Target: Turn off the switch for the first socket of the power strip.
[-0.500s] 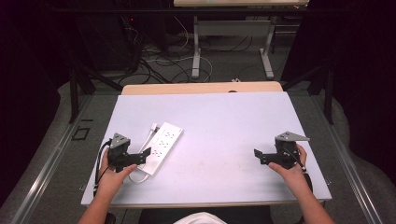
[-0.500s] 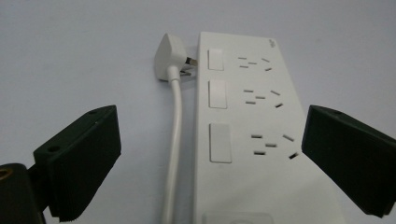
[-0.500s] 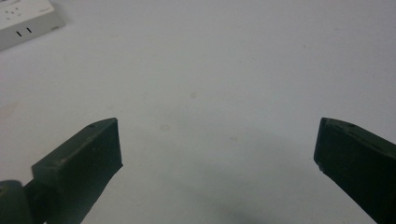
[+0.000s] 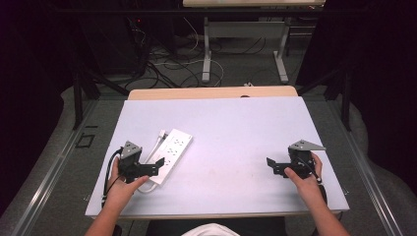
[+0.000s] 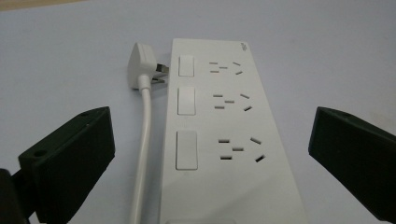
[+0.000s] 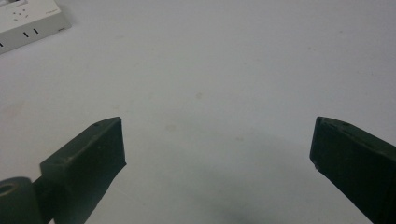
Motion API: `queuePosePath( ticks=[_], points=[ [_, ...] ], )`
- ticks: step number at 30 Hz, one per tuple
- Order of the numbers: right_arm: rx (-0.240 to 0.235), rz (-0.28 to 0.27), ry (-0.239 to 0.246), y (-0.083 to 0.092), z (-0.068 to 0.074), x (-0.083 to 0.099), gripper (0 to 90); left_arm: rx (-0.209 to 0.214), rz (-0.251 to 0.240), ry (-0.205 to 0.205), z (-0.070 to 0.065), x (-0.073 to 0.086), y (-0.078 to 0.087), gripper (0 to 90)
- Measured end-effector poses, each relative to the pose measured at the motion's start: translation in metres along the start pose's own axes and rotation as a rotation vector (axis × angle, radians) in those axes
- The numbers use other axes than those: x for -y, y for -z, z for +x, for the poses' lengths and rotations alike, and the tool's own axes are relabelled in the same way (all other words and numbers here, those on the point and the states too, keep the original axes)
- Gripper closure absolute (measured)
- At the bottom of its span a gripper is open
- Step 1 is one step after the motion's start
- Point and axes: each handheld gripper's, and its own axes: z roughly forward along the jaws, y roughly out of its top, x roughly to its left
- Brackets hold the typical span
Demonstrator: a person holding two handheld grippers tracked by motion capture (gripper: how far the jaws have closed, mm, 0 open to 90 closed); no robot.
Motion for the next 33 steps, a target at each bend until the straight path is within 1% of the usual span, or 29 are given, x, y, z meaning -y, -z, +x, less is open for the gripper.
queuePosePath(
  ticks=[1, 4, 6, 7, 9, 11, 12, 14, 17, 20, 21, 23, 25, 28, 30, 31, 33],
  points=[
    [0.005, 0.001, 0.010, 0.000, -0.001, 0.000, 2.7, 0.001, -0.003, -0.002, -0.001, 0.000, 0.000, 0.3],
    [0.001, 0.005, 0.015, -0.001, 0.000, 0.001, 2.7, 0.006, -0.002, -0.015, -0.005, -0.001, 0.000, 0.3],
    [0.004, 0.012, 0.010, -0.002, 0.001, 0.002, 2.7, 0.011, 0.005, -0.019, -0.007, -0.002, -0.001, 0.3],
    [0.006, 0.012, 0.012, -0.002, 0.001, 0.002, 2.7, 0.013, 0.003, -0.029, -0.008, -0.002, -0.001, 0.3],
    [0.005, 0.013, 0.019, -0.002, 0.000, 0.002, 2.7, 0.017, 0.013, -0.039, -0.010, -0.002, -0.002, 0.3],
    [0.001, 0.012, 0.014, -0.003, 0.001, 0.003, 2.8, 0.025, 0.021, -0.049, -0.011, -0.002, -0.002, 0.3],
    [0.004, 0.016, 0.020, -0.003, 0.000, 0.003, 2.9, 0.030, 0.024, -0.048, -0.012, -0.002, -0.003, 0.3],
    [-0.006, 0.021, 0.014, -0.004, 0.002, 0.003, 3.1, 0.033, 0.027, -0.060, -0.014, -0.003, -0.003, 0.5],
    [-0.005, 0.025, 0.021, -0.005, 0.003, 0.004, 3.2, 0.039, 0.036, -0.066, -0.017, -0.004, -0.003, 0.9],
    [-0.006, 0.027, 0.022, -0.005, 0.004, 0.003, 3.3, 0.039, 0.047, -0.084, -0.018, -0.005, -0.003, 2.5],
    [-0.006, 0.027, 0.025, -0.005, 0.004, 0.004, 3.5, 0.045, 0.053, -0.080, -0.020, -0.005, -0.003, 3.3],
    [-0.012, 0.028, 0.034, -0.006, 0.004, 0.004, 3.5, 0.047, 0.061, -0.089, -0.021, -0.005, -0.003, 5.4],
    [-0.015, 0.031, 0.033, -0.006, 0.005, 0.004, 3.5, 0.049, 0.063, -0.087, -0.023, -0.005, -0.003, 7.7],
    [-0.014, 0.031, 0.034, -0.005, 0.006, 0.003, 3.6, 0.053, 0.065, -0.091, -0.024, -0.006, -0.002, 15.5],
    [-0.015, 0.029, 0.036, -0.006, 0.006, 0.003, 3.7, 0.058, 0.074, -0.093, -0.025, -0.007, -0.001, 16.7],
    [-0.015, 0.030, 0.036, -0.006, 0.006, 0.003, 3.7, 0.057, 0.069, -0.090, -0.026, -0.007, -0.001, 18.2],
    [-0.014, 0.031, 0.037, -0.006, 0.006, 0.004, 4.0, 0.060, 0.076, -0.090, -0.027, -0.008, 0.000, 22.6]
  ],
)
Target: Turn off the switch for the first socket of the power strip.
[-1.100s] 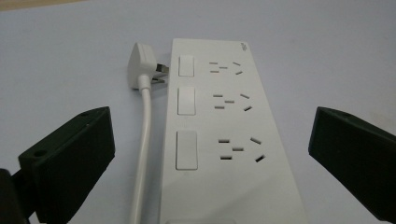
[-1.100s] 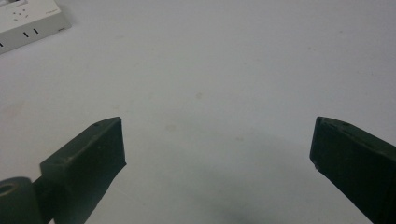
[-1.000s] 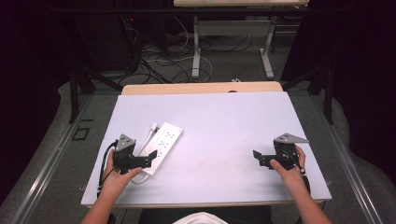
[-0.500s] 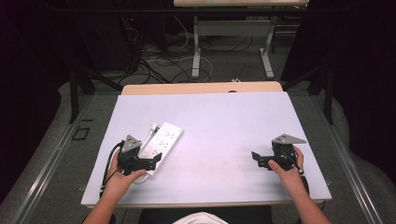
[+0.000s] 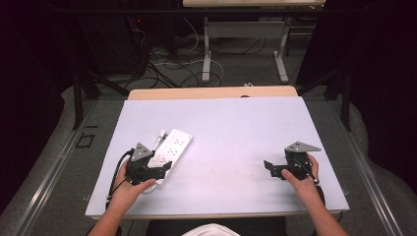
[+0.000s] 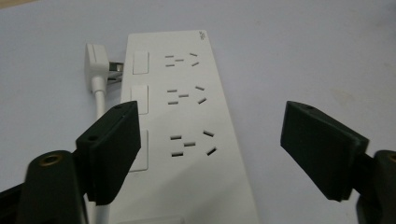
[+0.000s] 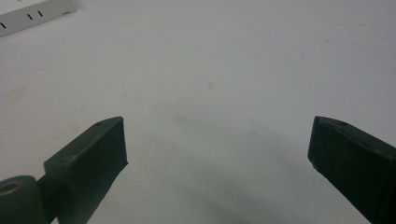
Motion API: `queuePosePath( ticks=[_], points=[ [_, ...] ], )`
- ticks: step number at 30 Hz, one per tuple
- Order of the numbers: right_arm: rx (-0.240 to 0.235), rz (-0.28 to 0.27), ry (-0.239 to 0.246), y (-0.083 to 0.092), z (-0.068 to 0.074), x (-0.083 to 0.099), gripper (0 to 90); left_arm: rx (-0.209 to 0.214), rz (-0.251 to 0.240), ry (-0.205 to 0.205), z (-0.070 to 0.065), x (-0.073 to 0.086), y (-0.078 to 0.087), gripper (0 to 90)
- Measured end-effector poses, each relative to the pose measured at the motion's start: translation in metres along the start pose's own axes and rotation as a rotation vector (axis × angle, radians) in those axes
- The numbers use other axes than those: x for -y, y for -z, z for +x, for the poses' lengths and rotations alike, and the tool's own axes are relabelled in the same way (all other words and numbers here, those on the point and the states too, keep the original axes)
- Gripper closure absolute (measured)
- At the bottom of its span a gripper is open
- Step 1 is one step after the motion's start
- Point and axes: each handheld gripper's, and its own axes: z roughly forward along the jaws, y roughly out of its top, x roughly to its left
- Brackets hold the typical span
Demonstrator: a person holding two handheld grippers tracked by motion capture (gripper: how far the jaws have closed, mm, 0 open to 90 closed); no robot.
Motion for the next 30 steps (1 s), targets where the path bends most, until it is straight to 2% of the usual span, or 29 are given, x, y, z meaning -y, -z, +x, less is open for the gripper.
queuePosePath(
  ticks=[3, 8, 10, 14, 17, 19, 25, 26, 30],
  points=[
    [0.001, 0.000, 0.000, 0.000, 0.000, 0.000, 4.2, 0.004, 0.003, -0.006, -0.001, -0.001, 0.001, 30.2],
    [-0.001, 0.002, 0.000, 0.000, 0.001, 0.000, 4.3, 0.001, 0.003, 0.000, -0.003, -0.003, 0.003, 36.3],
    [0.000, 0.006, -0.004, 0.000, 0.001, 0.000, 4.4, 0.000, 0.021, -0.011, -0.003, -0.005, 0.004, 38.2],
    [-0.002, 0.006, 0.001, -0.001, 0.001, 0.000, 4.6, -0.014, 0.024, -0.019, -0.003, -0.008, 0.006, 42.8],
    [-0.002, 0.006, -0.002, -0.002, 0.003, 0.000, 4.7, -0.006, 0.038, -0.011, -0.002, -0.012, 0.009, 46.5],
    [0.001, 0.008, -0.002, -0.002, 0.003, 0.001, 4.8, -0.019, 0.054, -0.002, -0.002, -0.015, 0.012, 49.4],
    [-0.002, 0.009, -0.001, -0.002, 0.003, 0.001, 5.0, -0.030, 0.058, 0.041, -0.002, -0.023, 0.015, 52.2],
    [-0.003, 0.009, -0.002, -0.002, 0.003, 0.001, 5.0, -0.024, 0.074, 0.036, -0.001, -0.024, 0.016, 52.6],
    [-0.003, 0.009, -0.002, -0.002, 0.003, 0.001, 5.1, -0.019, 0.080, 0.041, 0.000, -0.028, 0.016, 53.9]
  ],
)
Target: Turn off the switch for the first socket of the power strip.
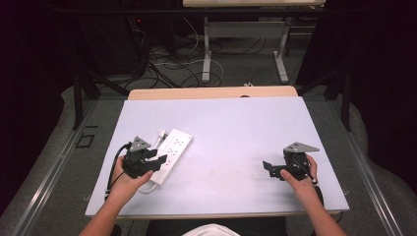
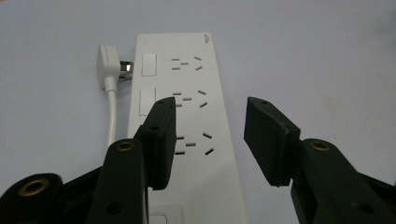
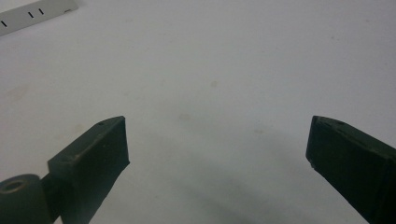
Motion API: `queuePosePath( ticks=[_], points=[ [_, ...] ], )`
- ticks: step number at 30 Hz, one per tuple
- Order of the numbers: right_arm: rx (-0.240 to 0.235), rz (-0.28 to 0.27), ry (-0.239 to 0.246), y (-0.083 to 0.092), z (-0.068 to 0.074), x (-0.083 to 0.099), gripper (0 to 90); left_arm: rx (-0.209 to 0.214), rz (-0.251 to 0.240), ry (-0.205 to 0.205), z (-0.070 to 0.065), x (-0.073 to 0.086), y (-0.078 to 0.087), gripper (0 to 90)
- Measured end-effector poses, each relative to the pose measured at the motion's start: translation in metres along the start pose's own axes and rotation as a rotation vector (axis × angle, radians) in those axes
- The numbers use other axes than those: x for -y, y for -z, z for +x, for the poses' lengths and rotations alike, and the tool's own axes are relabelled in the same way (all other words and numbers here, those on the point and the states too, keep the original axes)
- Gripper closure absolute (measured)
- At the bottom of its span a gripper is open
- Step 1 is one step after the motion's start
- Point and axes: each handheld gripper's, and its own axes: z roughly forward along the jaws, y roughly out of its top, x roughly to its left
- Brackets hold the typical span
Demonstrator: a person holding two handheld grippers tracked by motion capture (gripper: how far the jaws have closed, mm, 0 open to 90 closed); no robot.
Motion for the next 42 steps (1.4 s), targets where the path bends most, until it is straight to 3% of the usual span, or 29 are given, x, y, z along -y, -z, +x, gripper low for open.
queuePosePath(
  ticks=[9, 11, 15, 30, 33, 42],
  points=[
    [-0.004, 0.004, -0.003, 0.000, 0.000, 0.000, 5.3, 0.017, 0.027, 0.004, 0.002, -0.008, 0.002, 58.9],
    [-0.005, 0.004, -0.004, 0.000, 0.000, 0.000, 5.3, -0.001, 0.007, 0.012, 0.001, -0.009, 0.000, 60.5],
    [-0.006, 0.003, -0.003, 0.000, 0.000, 0.001, 5.4, 0.004, 0.018, 0.028, 0.003, -0.012, -0.001, 63.0],
    [-0.007, 0.004, -0.010, -0.001, 0.000, 0.001, 5.6, 0.000, 0.091, 0.039, 0.011, -0.023, -0.011, 86.0],
    [-0.005, 0.005, -0.009, -0.001, -0.001, 0.001, 5.6, -0.001, 0.108, 0.052, 0.013, -0.024, -0.014, 89.8],
    [-0.003, 0.010, -0.009, -0.002, -0.001, 0.001, 5.7, -0.014, 0.161, 0.105, 0.022, -0.023, -0.024, 90.0]
  ],
)
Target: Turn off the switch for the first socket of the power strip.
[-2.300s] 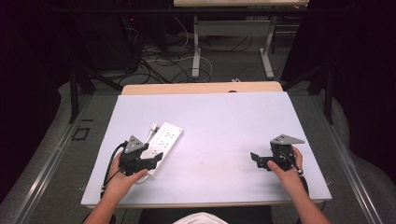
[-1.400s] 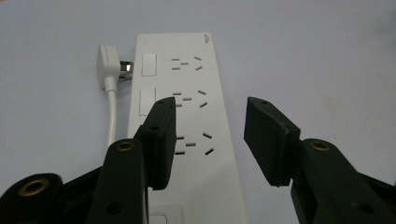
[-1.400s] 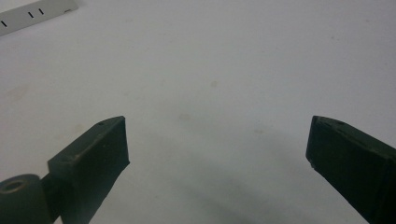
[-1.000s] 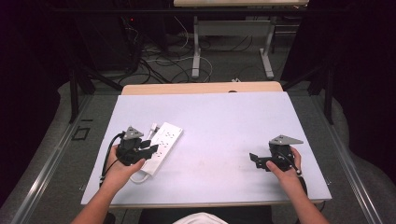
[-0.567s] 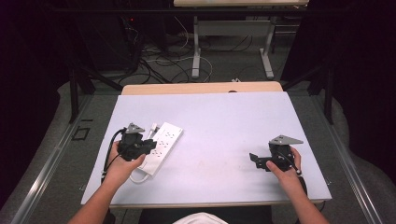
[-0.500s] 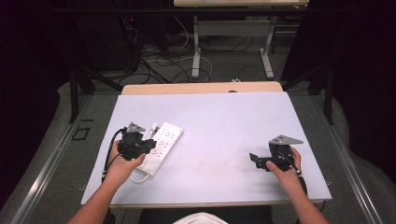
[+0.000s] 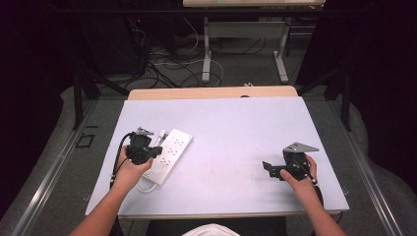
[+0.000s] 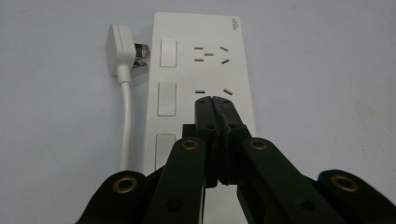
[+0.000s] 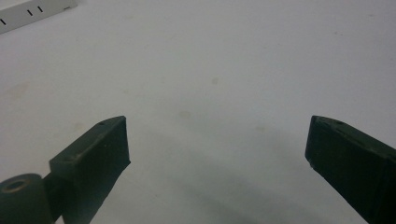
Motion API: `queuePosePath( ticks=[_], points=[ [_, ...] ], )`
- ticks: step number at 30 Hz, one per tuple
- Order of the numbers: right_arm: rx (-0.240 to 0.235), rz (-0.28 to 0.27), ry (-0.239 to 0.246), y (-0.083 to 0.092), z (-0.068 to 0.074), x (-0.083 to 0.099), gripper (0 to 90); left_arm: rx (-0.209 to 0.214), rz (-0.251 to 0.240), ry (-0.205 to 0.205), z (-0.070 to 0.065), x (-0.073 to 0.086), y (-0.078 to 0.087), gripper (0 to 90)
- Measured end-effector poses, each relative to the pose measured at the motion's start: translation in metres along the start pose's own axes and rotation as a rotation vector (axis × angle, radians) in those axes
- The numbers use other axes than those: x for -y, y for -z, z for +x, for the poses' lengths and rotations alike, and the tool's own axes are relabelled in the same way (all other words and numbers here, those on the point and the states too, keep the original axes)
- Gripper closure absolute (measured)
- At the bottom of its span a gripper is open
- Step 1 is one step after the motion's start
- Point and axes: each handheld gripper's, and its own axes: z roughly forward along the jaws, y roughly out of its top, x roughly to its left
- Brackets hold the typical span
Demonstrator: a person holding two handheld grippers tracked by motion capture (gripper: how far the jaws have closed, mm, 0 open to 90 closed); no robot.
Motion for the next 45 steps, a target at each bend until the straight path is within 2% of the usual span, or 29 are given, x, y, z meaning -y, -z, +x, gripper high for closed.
queuePosePath(
  ticks=[5, 7, 11, 12, 24, 38, 45],
  points=[
    [-0.004, 0.000, 0.001, 0.000, 0.000, 0.000, 5.7, -0.017, 0.006, 0.023, 0.005, -0.001, -0.005, 90.0],
    [-0.001, -0.003, 0.015, -0.001, -0.001, 0.000, 5.7, -0.020, 0.009, 0.041, 0.006, -0.002, -0.007, 90.0],
    [-0.003, -0.001, 0.006, -0.001, -0.001, 0.000, 5.7, -0.023, 0.023, 0.073, 0.008, -0.003, -0.011, 90.0],
    [-0.007, -0.001, 0.000, -0.001, -0.001, 0.000, 5.7, -0.025, 0.028, 0.067, 0.010, -0.003, -0.011, 90.0],
    [-0.009, 0.002, -0.006, -0.001, 0.000, 0.001, 5.7, -0.029, 0.063, 0.115, 0.017, -0.003, -0.021, 90.0],
    [-0.014, 0.004, -0.009, -0.002, -0.001, 0.001, 5.8, -0.039, 0.106, 0.126, 0.019, -0.003, -0.029, 90.0],
    [-0.014, 0.003, -0.014, -0.002, -0.001, 0.001, 5.9, -0.044, 0.109, 0.124, 0.021, -0.003, -0.031, 90.0]
  ],
)
